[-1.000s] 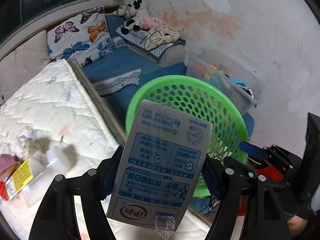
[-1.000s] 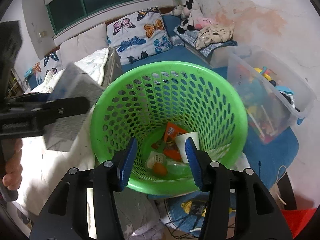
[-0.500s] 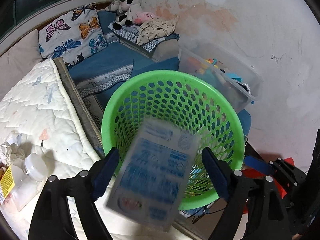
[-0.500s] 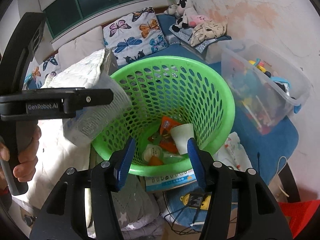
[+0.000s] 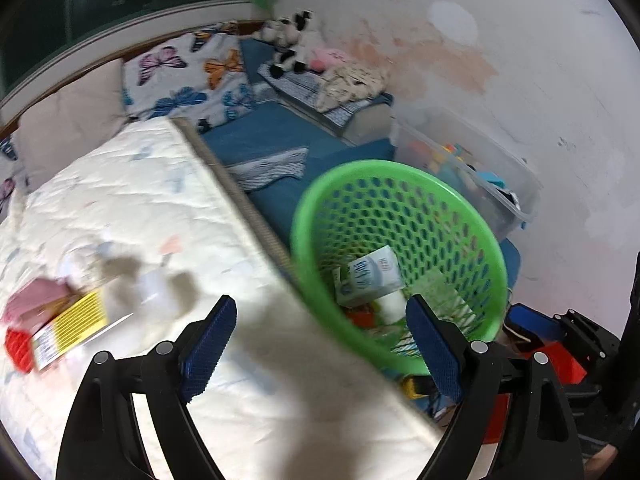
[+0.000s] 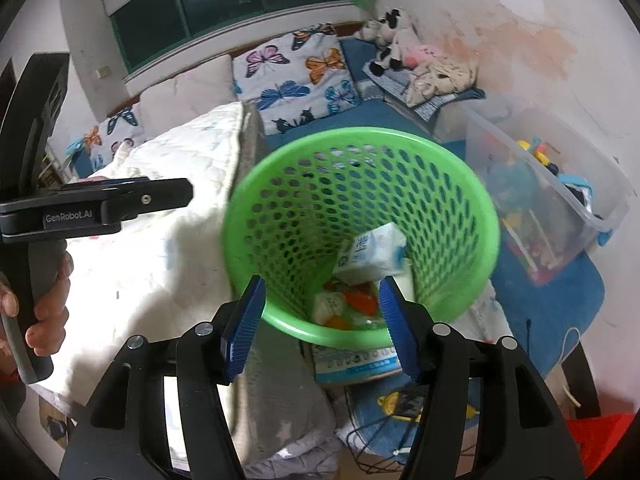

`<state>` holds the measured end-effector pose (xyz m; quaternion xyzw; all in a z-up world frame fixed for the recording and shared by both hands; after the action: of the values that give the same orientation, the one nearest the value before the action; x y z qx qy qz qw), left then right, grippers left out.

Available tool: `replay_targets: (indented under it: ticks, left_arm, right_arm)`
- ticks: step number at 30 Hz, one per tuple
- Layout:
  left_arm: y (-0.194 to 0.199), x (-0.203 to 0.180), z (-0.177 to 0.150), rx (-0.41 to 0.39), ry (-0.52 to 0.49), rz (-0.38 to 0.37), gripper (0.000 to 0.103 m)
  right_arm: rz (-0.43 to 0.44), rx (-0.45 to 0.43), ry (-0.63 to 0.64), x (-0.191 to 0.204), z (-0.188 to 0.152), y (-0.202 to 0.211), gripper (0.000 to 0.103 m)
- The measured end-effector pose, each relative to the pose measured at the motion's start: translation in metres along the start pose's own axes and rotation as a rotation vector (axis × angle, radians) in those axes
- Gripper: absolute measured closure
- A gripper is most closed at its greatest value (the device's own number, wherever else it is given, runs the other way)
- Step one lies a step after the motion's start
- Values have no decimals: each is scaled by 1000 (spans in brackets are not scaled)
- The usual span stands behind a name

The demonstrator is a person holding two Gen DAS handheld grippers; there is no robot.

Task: Collect trash
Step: 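Carry the milk carton over the basket and open the left gripper, then move both grippers back over the bed toward the clear bottle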

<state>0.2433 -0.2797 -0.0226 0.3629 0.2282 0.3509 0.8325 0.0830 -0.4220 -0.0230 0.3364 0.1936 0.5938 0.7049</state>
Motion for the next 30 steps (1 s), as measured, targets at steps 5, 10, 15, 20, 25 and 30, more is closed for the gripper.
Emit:
replay_targets:
  ticks: [5,10,15,20,25,30]
  left_arm:
    - [22,42,-12,-29,66,46,19]
    - [49,88,-23,-75,109,127,19]
    - [71,125,-30,-134,111,200,19]
    - [75,158,-32,-151,113,233,19]
    - [57,174,-29,-118,82,253,28]
    - [44,179,-27,-108,59,238,35]
  right_arm:
    - [28,-3,34,23,4,-3,40]
    - [62,7,60,48,8,-10,40]
    - [83,12,95,70,13,-17,40]
    - [100,19,115,87,13,-24,40]
    - [111,29,141,102,13,-32,40]
    - [116,42,156,109,14,-41,40]
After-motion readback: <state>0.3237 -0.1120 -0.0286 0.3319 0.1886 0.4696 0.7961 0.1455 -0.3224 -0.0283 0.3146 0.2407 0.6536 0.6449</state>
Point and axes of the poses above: each gripper's, at about its wrist camera, not at the fingertips, and y roughly against the way its jaws point, x to its left, z to its top, the point moved 2 cm from there along -y, roughly the way its jaws point
